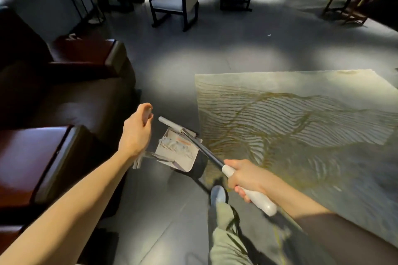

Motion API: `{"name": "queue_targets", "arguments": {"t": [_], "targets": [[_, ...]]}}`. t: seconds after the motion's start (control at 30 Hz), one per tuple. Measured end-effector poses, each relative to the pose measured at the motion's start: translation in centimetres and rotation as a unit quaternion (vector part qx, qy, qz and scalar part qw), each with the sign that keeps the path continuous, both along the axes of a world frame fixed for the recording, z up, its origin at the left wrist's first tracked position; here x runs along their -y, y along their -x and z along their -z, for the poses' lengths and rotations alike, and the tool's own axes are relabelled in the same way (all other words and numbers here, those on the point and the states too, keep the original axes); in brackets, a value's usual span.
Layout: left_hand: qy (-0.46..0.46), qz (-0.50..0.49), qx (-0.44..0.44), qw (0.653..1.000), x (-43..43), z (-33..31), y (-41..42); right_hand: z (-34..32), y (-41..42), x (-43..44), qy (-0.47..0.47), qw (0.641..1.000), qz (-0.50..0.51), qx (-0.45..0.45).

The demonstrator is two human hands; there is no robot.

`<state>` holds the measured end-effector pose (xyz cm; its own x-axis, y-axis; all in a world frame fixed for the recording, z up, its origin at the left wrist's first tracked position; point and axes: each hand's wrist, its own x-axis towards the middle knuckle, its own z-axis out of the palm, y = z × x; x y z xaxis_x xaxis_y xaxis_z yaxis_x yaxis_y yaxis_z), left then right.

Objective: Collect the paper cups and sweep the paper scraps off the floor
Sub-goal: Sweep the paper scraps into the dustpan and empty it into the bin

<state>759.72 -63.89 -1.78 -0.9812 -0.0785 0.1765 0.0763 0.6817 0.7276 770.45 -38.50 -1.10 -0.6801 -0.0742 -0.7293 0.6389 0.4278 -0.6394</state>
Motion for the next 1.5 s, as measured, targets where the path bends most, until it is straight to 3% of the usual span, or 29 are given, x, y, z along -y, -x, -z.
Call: {"name": "queue_targets", "arguments": {"t": [0.23, 0.4, 0.7, 1.13, 1.5], "targets": [[-0.017, -0.026, 0.017, 0.999, -3.9, 0.6, 19.1, -1.1, 20.8, -3.8, 0.03, 0.999, 0.002, -0.03], [-0.016, -0.059, -0.003, 0.998, -4.8, 0.6, 31.4, -1.7, 34.6, -5.2, -0.017, 0.997, -0.064, -0.048], [-0.026, -0.065, -0.016, 0.997, -6.3, 2.1, 55.6, 0.9, 60.8, -4.9, -0.026, 0.997, -0.061, -0.029], [-0.019, 0.003, -0.013, 1.0, -9.3, -0.9, 91.5, 0.2, 95.1, -6.6, 0.046, 0.998, 0.045, -0.023], [0.021, 0.049, 0.014, 0.998, -21.4, 1.1, 123.6, 1.1, 124.3, -18.3, 0.081, 0.987, 0.137, -0.029]]}}
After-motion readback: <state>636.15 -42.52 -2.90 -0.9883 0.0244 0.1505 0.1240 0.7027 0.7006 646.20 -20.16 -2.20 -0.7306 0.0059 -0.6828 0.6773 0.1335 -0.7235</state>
